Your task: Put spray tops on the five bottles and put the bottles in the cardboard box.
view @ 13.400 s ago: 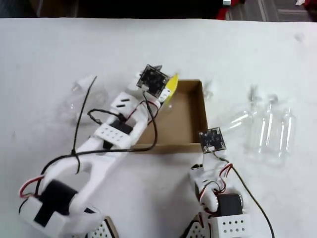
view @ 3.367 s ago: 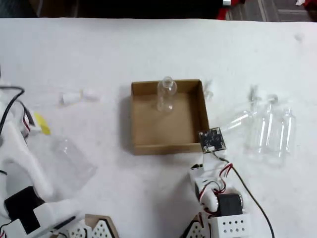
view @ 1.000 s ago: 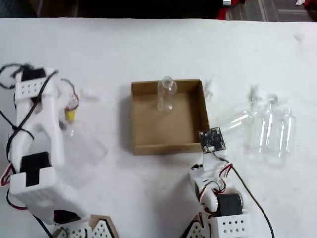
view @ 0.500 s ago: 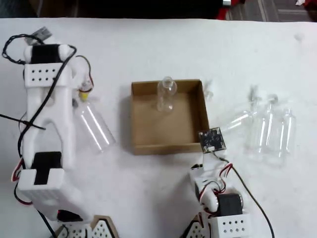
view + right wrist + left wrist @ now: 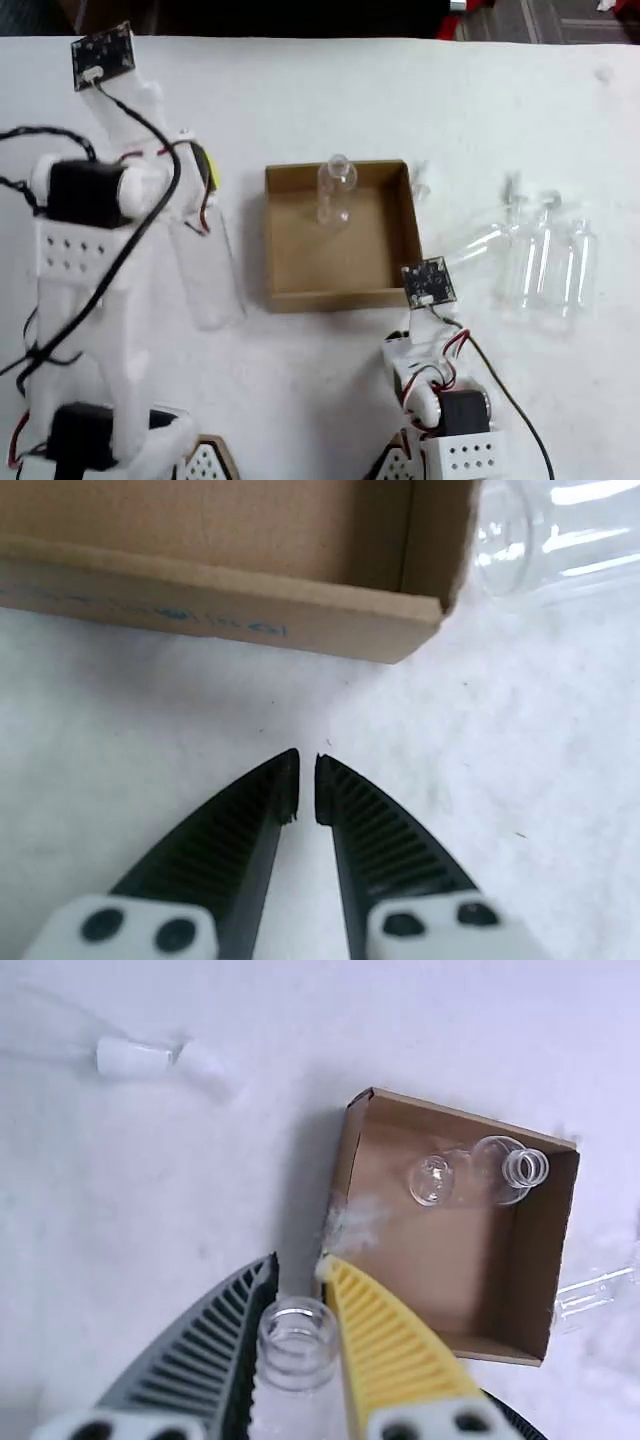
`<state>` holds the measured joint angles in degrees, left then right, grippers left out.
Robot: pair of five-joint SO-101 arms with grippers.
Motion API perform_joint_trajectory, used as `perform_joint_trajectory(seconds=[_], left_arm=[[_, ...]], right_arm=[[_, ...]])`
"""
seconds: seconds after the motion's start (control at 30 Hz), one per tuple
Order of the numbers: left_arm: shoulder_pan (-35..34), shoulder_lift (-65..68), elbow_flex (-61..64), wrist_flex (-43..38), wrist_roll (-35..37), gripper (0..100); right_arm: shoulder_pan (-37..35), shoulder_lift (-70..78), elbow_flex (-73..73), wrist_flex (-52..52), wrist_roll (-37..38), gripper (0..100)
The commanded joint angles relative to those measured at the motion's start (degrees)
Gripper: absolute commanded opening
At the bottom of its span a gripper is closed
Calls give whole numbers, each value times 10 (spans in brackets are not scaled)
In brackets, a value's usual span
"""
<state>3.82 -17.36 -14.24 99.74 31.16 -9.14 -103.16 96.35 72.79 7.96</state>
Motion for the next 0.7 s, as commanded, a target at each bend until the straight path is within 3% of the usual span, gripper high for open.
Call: perform_joint_trajectory(seconds=[0.0,0.23,0.53,0.67], left_arm=[[11,-77,51,-45,-42,22],[11,-221,193,-140,-85,24],[11,-385,456,-466,-84,22],[16,-399,510,-557,-84,22]], right_arm=[[3,-3,5,1,4,17],[3,-3,5,1,4,17],[3,-3,5,1,4,17],[4,-3,5,1,4,17]])
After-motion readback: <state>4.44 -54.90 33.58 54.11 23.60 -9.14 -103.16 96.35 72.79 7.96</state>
